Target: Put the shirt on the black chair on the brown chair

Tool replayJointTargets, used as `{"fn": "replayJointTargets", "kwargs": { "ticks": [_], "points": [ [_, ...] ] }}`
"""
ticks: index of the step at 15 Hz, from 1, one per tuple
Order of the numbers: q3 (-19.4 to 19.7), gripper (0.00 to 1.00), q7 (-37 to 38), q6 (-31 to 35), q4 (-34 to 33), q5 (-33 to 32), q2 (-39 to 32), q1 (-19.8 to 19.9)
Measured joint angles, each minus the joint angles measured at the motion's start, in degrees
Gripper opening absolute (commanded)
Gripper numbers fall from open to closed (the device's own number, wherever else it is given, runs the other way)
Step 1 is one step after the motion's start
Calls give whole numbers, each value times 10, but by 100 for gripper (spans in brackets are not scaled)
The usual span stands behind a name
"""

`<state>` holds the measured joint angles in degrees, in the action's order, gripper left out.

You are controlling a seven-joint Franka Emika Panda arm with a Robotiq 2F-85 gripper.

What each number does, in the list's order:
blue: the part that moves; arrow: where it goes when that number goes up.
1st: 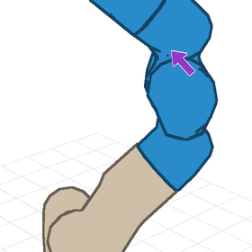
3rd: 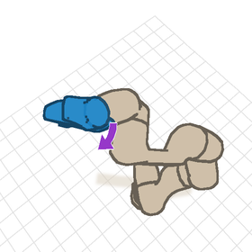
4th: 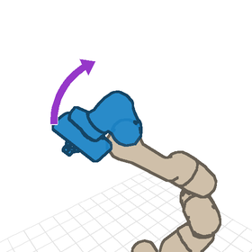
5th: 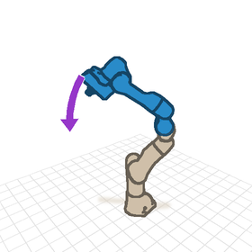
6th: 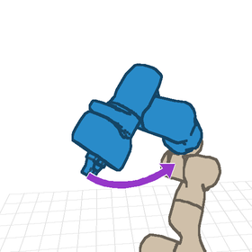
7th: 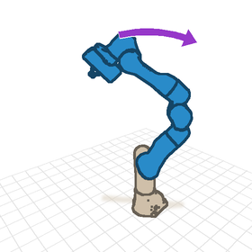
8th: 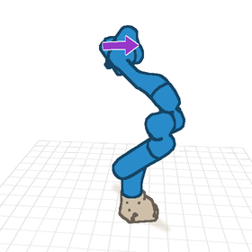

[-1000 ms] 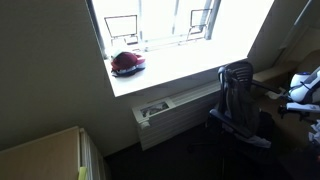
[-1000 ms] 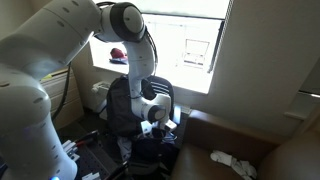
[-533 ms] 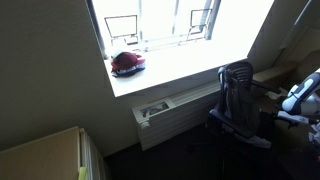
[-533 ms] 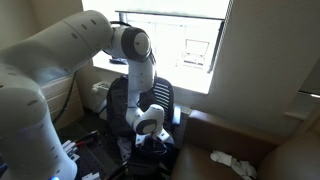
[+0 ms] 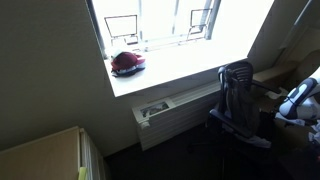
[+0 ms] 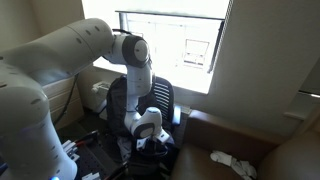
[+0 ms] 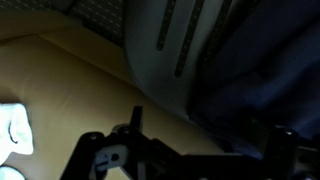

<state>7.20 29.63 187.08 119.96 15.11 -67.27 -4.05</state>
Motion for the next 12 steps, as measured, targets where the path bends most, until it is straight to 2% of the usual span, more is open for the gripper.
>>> {"fn": "replayJointTargets", "kwargs": {
  "ticks": [2,7,8,9,12],
  "points": [
    [-5,100,-1,26,-11,17,-25,-5],
    [-5,100,-1,25,-29,45,-46,-17],
    [-5,75,-1,25,-30,47,-46,-17],
    [-5,74,-1,25,-30,48,-46,-17],
    [-5,53,-6,25,-30,49,-46,-20]
  ]
}}
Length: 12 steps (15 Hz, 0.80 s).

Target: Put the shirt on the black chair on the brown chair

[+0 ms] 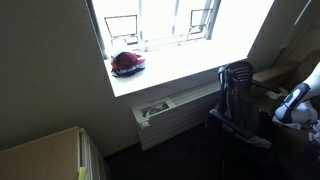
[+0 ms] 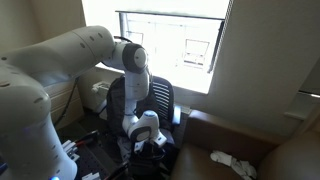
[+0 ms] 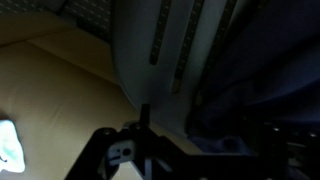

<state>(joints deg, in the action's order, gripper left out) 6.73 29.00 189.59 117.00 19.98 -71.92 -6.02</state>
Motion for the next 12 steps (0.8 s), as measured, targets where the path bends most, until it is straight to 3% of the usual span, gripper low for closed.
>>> {"fn": "replayJointTargets", "kwargs": {
  "ticks": [7,10,12],
  "points": [
    [3,3,-4,1,-3,1,2,-21],
    [13,0,-4,-6,-4,10,2,-38],
    [49,1,-3,-40,-4,34,0,-80]
  ]
}}
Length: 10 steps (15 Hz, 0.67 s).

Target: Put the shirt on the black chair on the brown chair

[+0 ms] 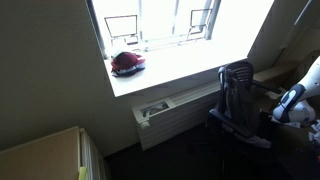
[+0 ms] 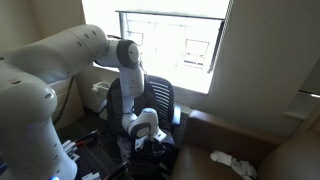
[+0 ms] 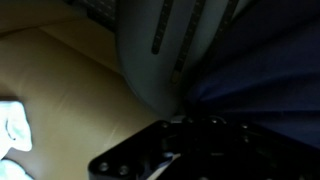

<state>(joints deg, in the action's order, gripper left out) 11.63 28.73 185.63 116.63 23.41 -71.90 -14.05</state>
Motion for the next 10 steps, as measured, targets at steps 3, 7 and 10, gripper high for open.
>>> {"fn": "replayJointTargets", "kwargs": {
  "ticks": [3,7,10],
  "points": [
    [84,1,27,-90,0,13,-1,-95],
    [210,1,99,-247,2,-40,1,-230],
    [275,1,126,-349,8,-125,25,-281]
  ]
}}
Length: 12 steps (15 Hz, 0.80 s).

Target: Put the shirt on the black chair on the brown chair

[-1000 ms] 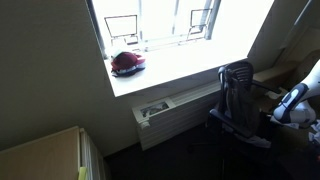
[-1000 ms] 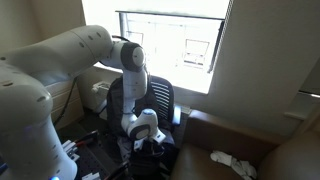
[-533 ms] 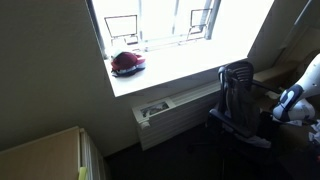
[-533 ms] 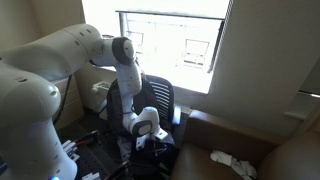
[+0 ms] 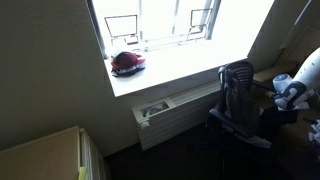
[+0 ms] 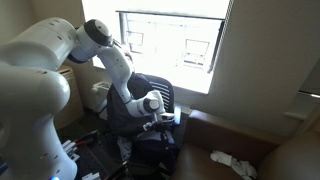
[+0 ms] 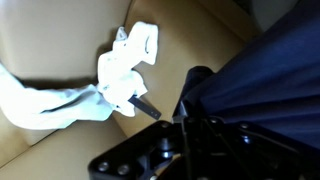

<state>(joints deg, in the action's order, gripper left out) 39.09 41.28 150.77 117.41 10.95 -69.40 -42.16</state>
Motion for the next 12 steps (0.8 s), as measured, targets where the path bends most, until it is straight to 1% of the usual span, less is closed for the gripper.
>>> {"fn": "replayJointTargets", "kwargs": {
  "ticks": [2,4,9,12],
  "points": [
    [35,1,0,-31,9,-48,31,-16],
    [65,1,-2,-24,29,-76,81,-27],
    [133,1,-32,47,103,-67,238,-54],
    [193,1,-36,63,141,-66,335,-87]
  ]
}}
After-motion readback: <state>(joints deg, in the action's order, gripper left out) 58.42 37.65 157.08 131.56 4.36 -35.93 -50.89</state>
